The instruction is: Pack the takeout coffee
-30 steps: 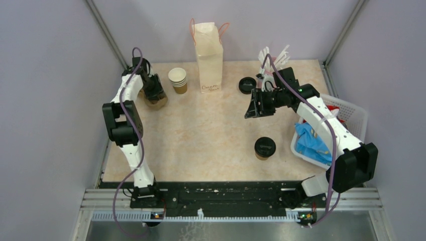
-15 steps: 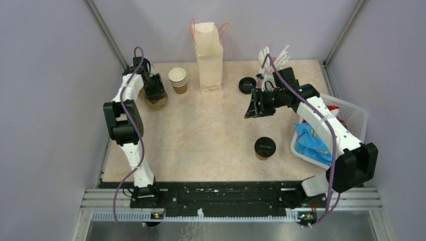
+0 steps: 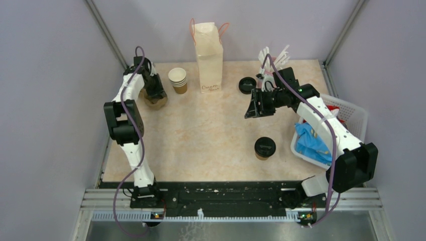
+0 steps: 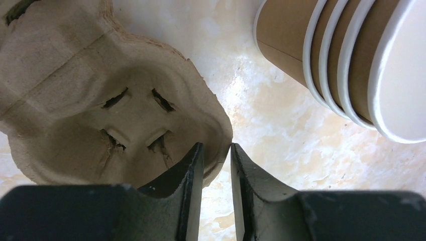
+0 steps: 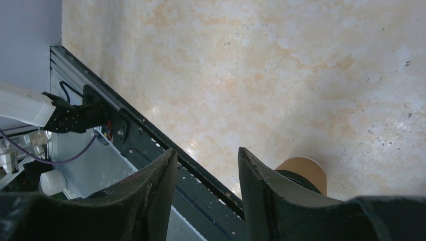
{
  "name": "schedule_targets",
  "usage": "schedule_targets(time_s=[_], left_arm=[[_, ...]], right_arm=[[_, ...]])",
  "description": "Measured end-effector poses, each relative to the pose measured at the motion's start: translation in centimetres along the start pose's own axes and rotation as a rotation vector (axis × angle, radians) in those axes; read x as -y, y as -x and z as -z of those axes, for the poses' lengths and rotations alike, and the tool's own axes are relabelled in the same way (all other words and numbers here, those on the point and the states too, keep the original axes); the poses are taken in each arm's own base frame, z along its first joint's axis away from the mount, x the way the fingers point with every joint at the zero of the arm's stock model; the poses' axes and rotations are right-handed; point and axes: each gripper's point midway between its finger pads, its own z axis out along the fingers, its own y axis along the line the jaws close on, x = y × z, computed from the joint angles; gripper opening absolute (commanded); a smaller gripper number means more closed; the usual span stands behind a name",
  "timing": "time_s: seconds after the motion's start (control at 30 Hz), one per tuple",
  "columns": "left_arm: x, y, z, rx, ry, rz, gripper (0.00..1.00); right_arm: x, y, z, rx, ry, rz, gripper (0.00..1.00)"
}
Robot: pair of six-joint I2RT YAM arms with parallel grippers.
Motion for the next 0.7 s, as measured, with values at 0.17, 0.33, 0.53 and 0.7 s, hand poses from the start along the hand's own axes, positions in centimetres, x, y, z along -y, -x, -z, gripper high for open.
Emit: schedule_targets(time_s=[0.17,0.33,0.53,0.7], left_arm=[[0.23,0.13,0.05,0.003,-0.009,-0.005,0.23],[0.33,0.38,0.04,0.012,-0.016,-0.020,0.14],[0.41,0.74,0.23,0.022,-0.018,-0.032,0.07],[0.37,0.79,0.28,0.023,-0.018,-0.049,0.03]], right_arm=[[0.00,-0.01,0.00,0.000,0.000,0.000,0.48],[0.01,0.00,0.01,0.000,0.000,0.000,0.48],[0.01,0.00,0.01,0.000,0.000,0.000,0.48],[-0.01,0.00,0.00,0.000,0.000,0.000,0.48]])
